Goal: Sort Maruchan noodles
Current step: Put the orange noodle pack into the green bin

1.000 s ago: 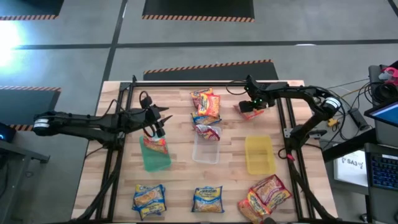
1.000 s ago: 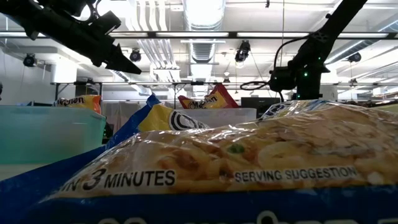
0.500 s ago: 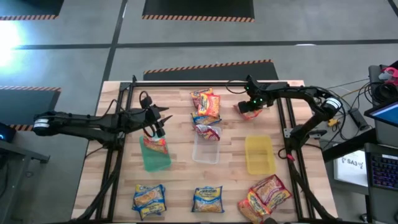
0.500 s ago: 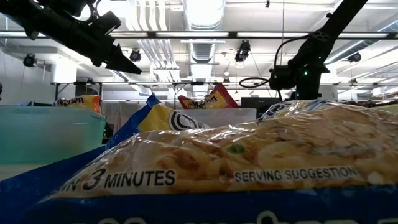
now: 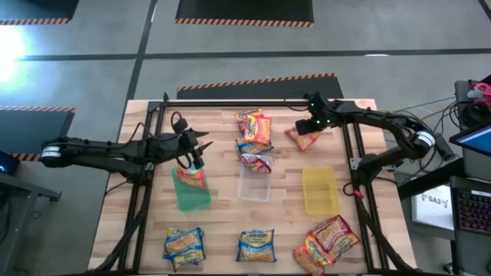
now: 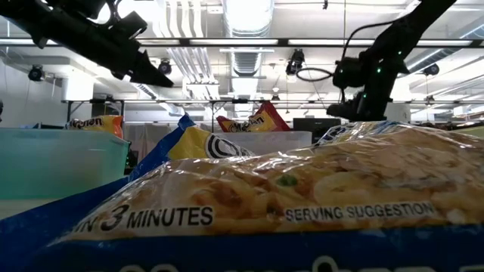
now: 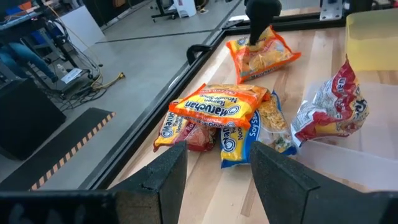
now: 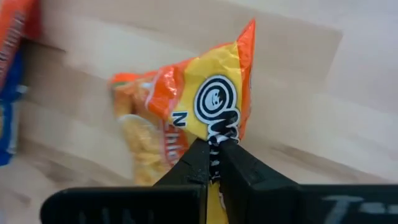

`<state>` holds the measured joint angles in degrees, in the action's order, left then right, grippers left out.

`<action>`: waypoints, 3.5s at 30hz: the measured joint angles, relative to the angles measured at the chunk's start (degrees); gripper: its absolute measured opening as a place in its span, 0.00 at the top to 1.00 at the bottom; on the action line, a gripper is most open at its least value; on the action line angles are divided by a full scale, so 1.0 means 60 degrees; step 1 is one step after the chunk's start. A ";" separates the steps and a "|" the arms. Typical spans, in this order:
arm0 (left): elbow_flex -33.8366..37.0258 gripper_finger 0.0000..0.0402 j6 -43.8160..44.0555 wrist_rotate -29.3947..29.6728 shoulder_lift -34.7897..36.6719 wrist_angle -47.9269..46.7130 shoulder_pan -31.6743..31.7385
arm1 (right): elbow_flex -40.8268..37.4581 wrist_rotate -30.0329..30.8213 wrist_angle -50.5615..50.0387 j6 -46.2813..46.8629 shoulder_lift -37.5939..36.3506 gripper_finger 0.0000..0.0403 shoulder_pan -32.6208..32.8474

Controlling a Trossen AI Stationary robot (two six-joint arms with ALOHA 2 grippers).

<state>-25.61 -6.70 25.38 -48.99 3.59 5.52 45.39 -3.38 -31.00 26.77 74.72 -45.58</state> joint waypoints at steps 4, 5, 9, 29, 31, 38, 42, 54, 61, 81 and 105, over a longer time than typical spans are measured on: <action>0.0000 0.61 0.0000 -0.0159 -0.0004 0.0187 0.0000 | 0.0011 0.0018 0.0047 -0.0085 -0.0380 0.97 0.0070; 0.0000 0.61 0.0000 -0.0168 -0.0016 0.0239 0.0000 | 0.0015 0.0015 0.0072 -0.0088 -0.0442 0.97 0.0106; 0.0000 0.61 0.0003 -0.0365 -0.0018 0.0328 0.0000 | 0.0018 -0.0014 0.0193 -0.0090 -0.0605 0.97 0.0278; 0.0000 0.61 -0.0801 -0.3162 -0.1237 0.2480 0.0343 | 0.0040 -0.0992 0.2681 -0.0251 -0.0816 0.97 0.0931; 0.0000 0.61 -0.0778 -0.3164 -0.1499 0.2804 0.0434 | 0.0040 -0.1091 0.3058 -0.0227 -0.0816 0.97 0.1042; 0.0000 0.61 -0.0550 -0.3164 -0.2370 0.4017 0.0918 | 0.0040 -0.1681 0.4983 -0.0223 -0.0813 0.97 0.1585; 0.0000 0.61 -0.0396 -0.3164 -0.2795 0.4684 0.1137 | 0.0040 -0.1938 0.5999 -0.0230 -0.0813 0.97 0.1964; 0.0000 0.53 0.0495 -0.3654 -0.3828 0.6272 0.1209 | 0.0058 -0.1956 0.7503 -0.0907 -0.0813 0.97 0.3124; -0.0361 0.42 0.0617 -0.3656 -0.4008 0.6207 0.1209 | 0.0062 -0.1988 0.7503 -0.2383 -0.0813 0.97 0.3563; -0.1812 0.34 0.1431 -0.4220 -0.5486 0.6209 0.1228 | 0.0066 -0.1936 0.7657 -0.6787 -0.0813 0.97 0.4437; -0.2829 0.34 0.1757 -0.5583 -0.6346 0.6226 0.1277 | 0.0066 -0.1934 0.8174 -1.0915 -0.0813 0.97 0.4681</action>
<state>-42.58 3.84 -8.12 -87.07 40.95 13.18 45.78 -14.98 18.04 -38.72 69.84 -17.50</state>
